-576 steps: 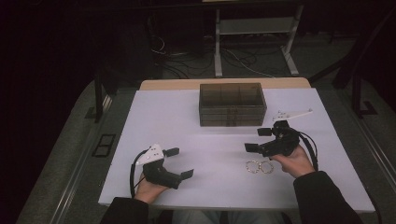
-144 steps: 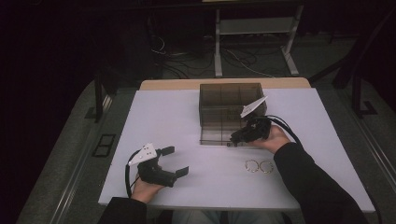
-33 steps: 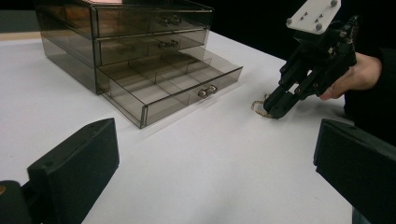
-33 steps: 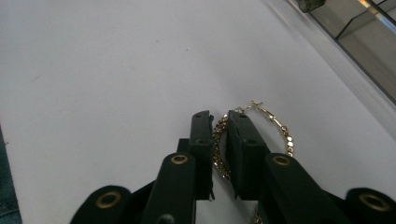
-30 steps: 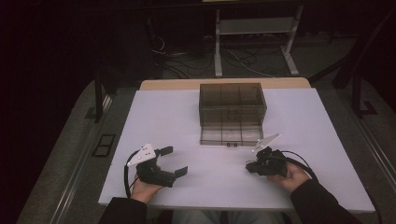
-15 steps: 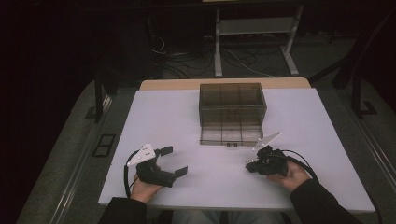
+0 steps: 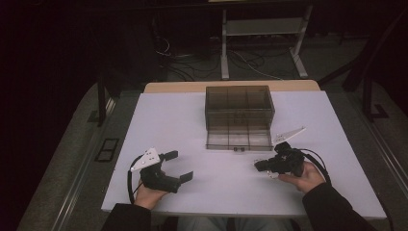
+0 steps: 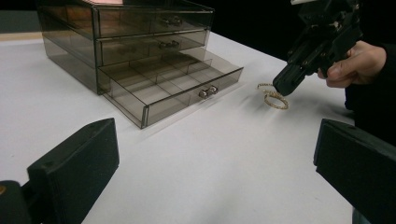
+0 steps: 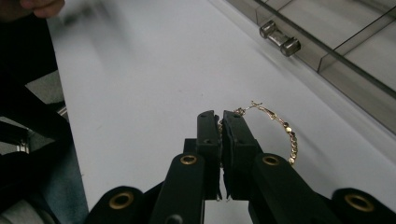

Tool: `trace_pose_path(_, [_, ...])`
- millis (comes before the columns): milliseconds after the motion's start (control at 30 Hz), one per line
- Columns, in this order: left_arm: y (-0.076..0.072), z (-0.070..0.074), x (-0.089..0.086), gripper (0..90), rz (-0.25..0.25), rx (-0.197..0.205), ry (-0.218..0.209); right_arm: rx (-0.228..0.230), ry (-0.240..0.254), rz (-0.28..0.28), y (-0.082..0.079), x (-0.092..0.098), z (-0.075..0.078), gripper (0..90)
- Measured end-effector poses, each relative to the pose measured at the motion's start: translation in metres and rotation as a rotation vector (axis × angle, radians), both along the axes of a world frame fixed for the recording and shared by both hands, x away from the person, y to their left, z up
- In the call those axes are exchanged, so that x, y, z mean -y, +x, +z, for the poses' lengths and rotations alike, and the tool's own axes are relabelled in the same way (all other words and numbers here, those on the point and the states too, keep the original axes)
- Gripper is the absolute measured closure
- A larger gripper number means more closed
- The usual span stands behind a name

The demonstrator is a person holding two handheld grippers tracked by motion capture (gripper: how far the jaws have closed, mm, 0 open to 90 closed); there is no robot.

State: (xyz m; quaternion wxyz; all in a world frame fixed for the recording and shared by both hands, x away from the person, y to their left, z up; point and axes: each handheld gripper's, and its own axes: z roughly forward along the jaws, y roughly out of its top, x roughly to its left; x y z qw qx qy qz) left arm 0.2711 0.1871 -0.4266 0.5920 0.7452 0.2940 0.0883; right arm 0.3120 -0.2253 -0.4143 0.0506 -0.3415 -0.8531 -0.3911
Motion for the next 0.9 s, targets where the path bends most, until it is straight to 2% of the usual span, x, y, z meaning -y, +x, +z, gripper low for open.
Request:
trace_pose_path(367, [0.000, 0.000, -0.001, 0.0, 0.005, -0.001, -0.004, 0.005, 0.027, -0.006, 0.003, 0.005, 0.016, 85.1])
trace_pose_path(467, [0.000, 0.000, -0.001, 0.0, 0.006, -0.002, -0.006, 0.004, 0.049, -0.008, 0.005, 0.006, 0.021, 85.1])
trace_pose_path(900, [-0.001, 0.000, -0.001, 0.0, 0.008, -0.001, -0.007, 0.016, 0.041, 0.012, 0.014, -0.001, 0.041, 85.1])
